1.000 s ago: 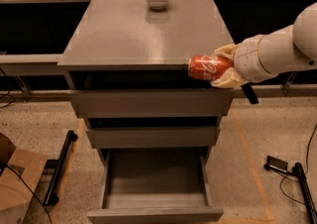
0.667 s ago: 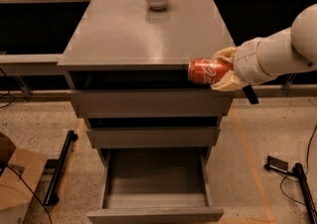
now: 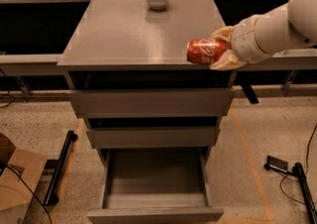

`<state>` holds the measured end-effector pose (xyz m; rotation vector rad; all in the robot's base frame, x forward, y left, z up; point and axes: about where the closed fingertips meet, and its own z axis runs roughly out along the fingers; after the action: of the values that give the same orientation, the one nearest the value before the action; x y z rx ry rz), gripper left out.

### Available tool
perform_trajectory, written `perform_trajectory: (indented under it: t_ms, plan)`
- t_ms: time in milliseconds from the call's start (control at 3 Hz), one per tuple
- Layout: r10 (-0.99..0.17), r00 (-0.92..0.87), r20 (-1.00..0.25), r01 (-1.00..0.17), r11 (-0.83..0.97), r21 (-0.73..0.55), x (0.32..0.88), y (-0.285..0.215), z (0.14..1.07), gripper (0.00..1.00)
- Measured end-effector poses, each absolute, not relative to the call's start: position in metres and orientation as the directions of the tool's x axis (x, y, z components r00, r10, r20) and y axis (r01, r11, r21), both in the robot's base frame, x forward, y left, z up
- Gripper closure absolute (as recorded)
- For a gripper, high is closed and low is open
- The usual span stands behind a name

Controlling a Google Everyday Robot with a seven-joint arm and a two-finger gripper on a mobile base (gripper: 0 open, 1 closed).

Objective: Pick coke can from bottom drawer and place on counter

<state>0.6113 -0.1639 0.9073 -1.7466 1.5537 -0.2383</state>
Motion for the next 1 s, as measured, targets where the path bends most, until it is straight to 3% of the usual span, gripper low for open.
perform_trajectory:
  t_ms: [333,1000]
  plan:
    - [-0.883,0.304,-0.357,-0.744,0.015,-0.669,0.656,-0.148,0.927,0.98]
    - [-0.831,0.390,-0.396,-0.732,-0.019,-0.681,0.729,-0.107,0.931,0.54]
